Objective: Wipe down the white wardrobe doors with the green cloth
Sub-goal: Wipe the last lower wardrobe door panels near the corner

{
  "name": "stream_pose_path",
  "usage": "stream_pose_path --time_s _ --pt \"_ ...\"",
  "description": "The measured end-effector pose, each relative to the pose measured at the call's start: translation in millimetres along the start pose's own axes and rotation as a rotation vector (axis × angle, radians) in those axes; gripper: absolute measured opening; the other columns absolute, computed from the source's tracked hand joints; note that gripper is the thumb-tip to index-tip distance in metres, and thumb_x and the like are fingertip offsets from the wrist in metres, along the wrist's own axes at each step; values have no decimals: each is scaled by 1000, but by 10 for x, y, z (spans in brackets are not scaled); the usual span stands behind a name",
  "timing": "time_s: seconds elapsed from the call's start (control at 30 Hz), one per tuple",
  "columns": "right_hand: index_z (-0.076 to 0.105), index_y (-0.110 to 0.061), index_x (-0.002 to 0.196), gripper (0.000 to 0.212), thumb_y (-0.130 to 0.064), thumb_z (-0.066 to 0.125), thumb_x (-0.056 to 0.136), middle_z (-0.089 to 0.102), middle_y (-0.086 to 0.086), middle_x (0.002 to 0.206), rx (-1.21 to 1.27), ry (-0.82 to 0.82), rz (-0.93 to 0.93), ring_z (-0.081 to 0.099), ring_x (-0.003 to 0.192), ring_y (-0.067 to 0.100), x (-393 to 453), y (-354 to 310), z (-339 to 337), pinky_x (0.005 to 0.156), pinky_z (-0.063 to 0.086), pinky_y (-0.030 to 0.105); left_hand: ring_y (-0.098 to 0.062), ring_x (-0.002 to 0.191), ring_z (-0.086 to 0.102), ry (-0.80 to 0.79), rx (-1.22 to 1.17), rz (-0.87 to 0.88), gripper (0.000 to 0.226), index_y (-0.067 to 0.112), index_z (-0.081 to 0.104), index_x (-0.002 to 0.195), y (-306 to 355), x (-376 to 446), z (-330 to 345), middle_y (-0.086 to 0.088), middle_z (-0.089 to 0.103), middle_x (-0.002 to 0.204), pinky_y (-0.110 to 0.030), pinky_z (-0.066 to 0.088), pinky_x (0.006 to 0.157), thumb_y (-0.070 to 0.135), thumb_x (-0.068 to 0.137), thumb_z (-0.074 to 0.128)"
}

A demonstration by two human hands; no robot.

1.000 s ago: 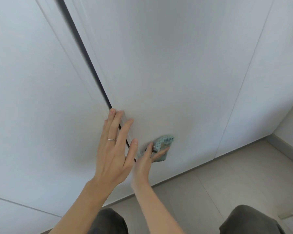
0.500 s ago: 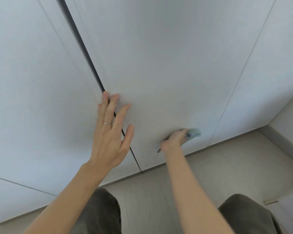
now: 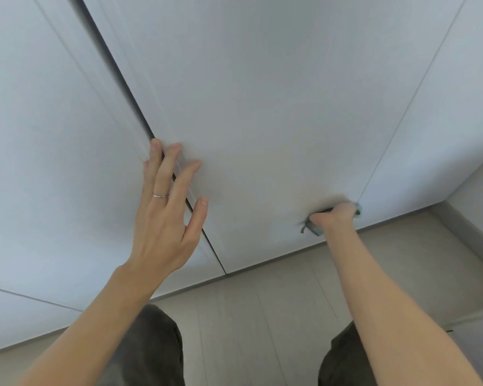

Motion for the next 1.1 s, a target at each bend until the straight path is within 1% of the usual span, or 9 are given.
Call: stream_pose_path --time_s 0.17,0.23,0.27,0.3,0.4,0.57,0.77,0.93,1.1 --pt "39 -23 156 71 -61 19 100 31 4 164 -64 -80 64 33 150 31 27 589 66 121 16 62 -34 163 4 4 31 1 43 -2 54 142 -23 -23 -24 -21 29 166 -69 28 121 8 100 57" --pt "43 -26 150 72 -64 25 92 29 3 165 -87 -207 325 29 151 30 -96 1294 53 121 17 58 -34 162 3 12 40 8 42 -3 55 140 0 -13 -29 -23 28 165 -66 22 125 8 100 56" --pt "50 -27 145 71 -63 31 87 35 1 162 -300 -130 330 34 148 28 -172 1576 59 121 21 56 -34 162 2 8 41 9 42 -4 54 140 7 -6 -28 -24 28 165 -64 20 126 7 100 56" --pt "58 -26 138 63 -56 34 87 43 2 158 -33 -49 494 40 144 28 -279 1779 62 120 23 54 -35 162 2 -2 43 8 43 -4 54 140 8 -5 -39 -24 28 165 -63 19 127 7 99 56" --pt "67 -18 130 52 -29 30 95 61 10 142 153 -268 541 52 134 30 -457 2158 -10 121 27 53 -38 162 5 -52 66 24 44 -6 54 141 -36 -18 -93 -24 28 166 -68 28 122 6 99 58" --pt "50 -15 149 56 -33 24 103 48 7 155 46 -189 256 41 144 31 12 1177 -146 120 24 48 -37 162 3 -68 79 43 47 -8 52 142 -62 -18 -116 -26 28 165 -65 23 125 6 97 58" --pt "66 -26 130 52 -46 28 102 65 2 135 3 10 27 61 121 25 684 68 -337 112 41 47 -32 162 -4 -40 43 36 49 -9 51 141 -22 20 -58 -25 24 163 -55 10 131 6 95 57" --pt "50 -25 147 56 -45 25 102 48 2 154 -76 -111 176 41 144 27 505 1178 -268 124 22 51 -29 161 -6 -59 32 24 50 -9 52 140 -11 8 -57 -23 21 164 -49 5 131 2 91 57" --pt "71 -18 110 47 -29 27 100 69 8 122 133 -182 483 61 108 27 -294 2393 -66 112 38 47 -33 161 -7 -105 59 56 49 -9 52 140 -61 7 -95 -23 19 164 -61 11 129 3 92 57"
Point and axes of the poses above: each hand's wrist, its own x-axis towards the middle knuckle, its own z-axis out of the palm, y = z × x, the point moved 2 cm from there along x, towards the middle knuckle
